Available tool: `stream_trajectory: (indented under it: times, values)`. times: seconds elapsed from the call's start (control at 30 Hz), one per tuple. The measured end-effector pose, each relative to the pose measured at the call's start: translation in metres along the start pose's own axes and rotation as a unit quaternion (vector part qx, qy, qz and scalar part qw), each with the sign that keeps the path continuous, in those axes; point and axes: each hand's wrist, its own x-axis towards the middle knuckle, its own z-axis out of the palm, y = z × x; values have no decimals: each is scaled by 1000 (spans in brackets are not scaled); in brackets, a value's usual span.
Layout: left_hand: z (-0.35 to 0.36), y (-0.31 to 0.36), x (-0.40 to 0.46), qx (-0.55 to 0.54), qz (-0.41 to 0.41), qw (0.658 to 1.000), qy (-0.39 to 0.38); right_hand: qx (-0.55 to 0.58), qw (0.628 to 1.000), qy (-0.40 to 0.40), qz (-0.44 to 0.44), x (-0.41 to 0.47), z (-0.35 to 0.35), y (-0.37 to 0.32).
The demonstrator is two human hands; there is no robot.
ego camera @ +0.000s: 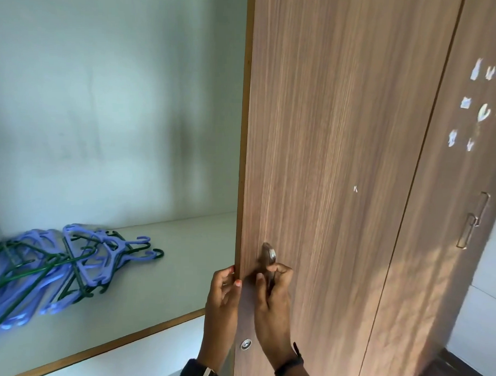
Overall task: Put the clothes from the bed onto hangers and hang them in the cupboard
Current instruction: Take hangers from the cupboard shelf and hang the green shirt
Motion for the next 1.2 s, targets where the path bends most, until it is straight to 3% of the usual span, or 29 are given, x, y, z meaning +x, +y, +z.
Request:
stream_trajectory:
  times: [0.23,0.57,0.8,0.9,1.0,1.1,1.2]
  values:
    - [14,24,-39,-6,-10,999,36,48,998,-16,29,-14,-40,-21]
    - [117,74,-192,-24,22,999,25,67,995,29,64,-66,-214,-61]
    - [209,90,-244,3,83,988,-129,55,993,36,97,-69,-350,-75]
    - [247,98,-251,50,139,970,-194,-16,992,20,126,-60,-402,-72]
    - [282,102,-248,79,160,941,-288,-78,984,78,139,-52,-448,-75]
    - [328,107,-244,125,242,898,-347,-85,984,146,61,-43,-487,-95]
    - [382,100,-241,168,333,865,-336,-63,985,161,-19,-29,-506,-111]
